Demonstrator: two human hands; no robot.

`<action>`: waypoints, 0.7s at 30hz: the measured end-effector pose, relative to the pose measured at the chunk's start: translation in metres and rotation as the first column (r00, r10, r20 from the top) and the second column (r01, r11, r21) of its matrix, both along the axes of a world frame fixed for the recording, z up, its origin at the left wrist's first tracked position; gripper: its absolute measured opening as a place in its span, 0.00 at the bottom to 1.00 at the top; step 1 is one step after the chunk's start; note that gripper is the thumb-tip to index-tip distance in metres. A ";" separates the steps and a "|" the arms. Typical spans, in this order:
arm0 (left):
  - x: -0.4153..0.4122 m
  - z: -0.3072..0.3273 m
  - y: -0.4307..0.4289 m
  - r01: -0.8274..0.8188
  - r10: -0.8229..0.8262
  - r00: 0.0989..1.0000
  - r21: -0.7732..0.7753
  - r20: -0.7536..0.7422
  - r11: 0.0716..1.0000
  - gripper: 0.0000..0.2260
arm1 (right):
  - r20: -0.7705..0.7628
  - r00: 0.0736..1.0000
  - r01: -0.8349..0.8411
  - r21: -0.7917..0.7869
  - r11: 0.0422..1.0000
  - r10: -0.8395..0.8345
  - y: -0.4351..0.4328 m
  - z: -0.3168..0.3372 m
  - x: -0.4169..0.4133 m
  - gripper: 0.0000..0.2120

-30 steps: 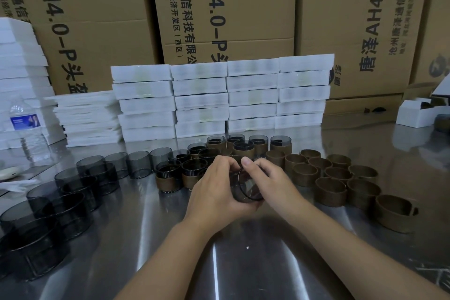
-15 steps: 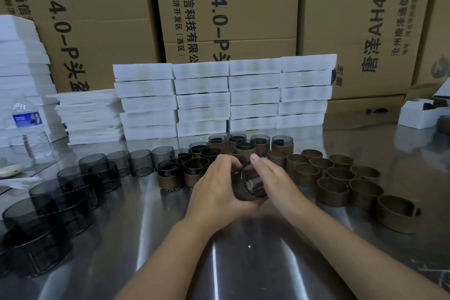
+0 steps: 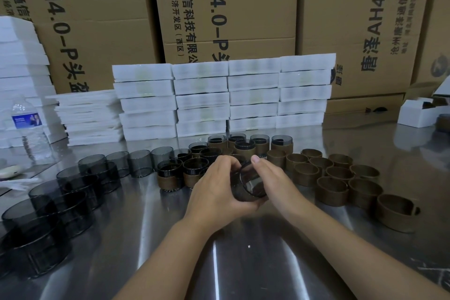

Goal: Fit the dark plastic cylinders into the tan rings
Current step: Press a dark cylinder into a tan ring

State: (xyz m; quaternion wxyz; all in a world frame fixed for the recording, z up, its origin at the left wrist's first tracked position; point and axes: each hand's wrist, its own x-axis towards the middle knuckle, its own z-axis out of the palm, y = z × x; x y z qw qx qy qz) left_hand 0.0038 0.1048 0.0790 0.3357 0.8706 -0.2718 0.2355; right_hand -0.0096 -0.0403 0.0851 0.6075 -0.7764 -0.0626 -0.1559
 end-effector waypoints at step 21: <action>-0.001 -0.001 -0.005 -0.042 0.024 0.996 -0.217 -0.086 0.975 0.30 | 0.026 1.000 -0.008 0.072 0.997 0.006 0.003 0.007 -0.008 0.18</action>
